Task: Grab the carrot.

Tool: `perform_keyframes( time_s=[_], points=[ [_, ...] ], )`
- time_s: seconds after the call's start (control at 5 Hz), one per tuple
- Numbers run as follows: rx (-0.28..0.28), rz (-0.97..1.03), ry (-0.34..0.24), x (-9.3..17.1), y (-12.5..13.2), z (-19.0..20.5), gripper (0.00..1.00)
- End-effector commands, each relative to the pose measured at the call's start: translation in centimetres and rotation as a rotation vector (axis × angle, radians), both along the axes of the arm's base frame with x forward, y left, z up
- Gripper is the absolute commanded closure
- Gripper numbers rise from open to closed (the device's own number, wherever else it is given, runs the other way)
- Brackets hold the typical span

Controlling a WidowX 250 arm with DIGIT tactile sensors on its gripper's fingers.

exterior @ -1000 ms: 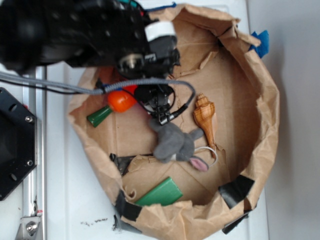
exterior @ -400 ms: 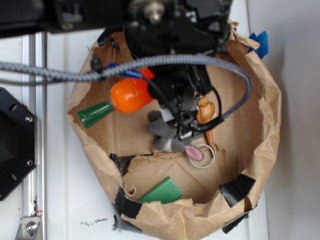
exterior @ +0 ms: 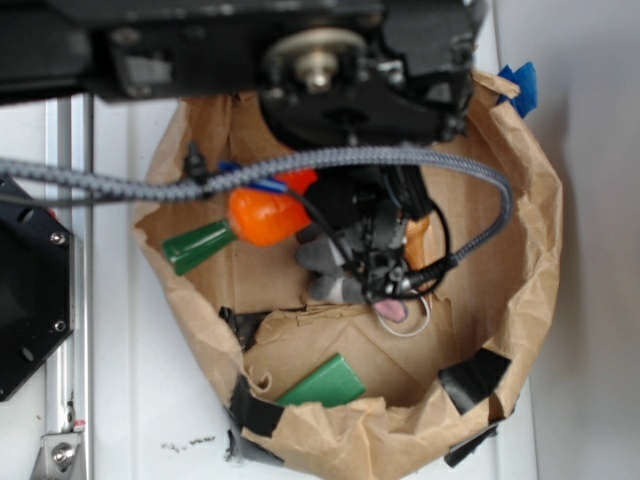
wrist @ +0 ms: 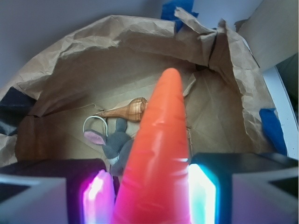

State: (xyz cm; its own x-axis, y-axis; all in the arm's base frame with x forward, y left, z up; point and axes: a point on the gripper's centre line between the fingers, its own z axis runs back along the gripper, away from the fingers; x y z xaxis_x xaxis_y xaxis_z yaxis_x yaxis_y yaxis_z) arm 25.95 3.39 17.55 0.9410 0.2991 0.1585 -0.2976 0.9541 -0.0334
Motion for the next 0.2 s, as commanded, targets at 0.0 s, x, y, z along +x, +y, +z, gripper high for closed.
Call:
perform_keyframes(
  time_s=[0.0],
  points=[
    [0.012,0.000,-0.048,0.03,0.39,0.52,1.00]
  ],
)
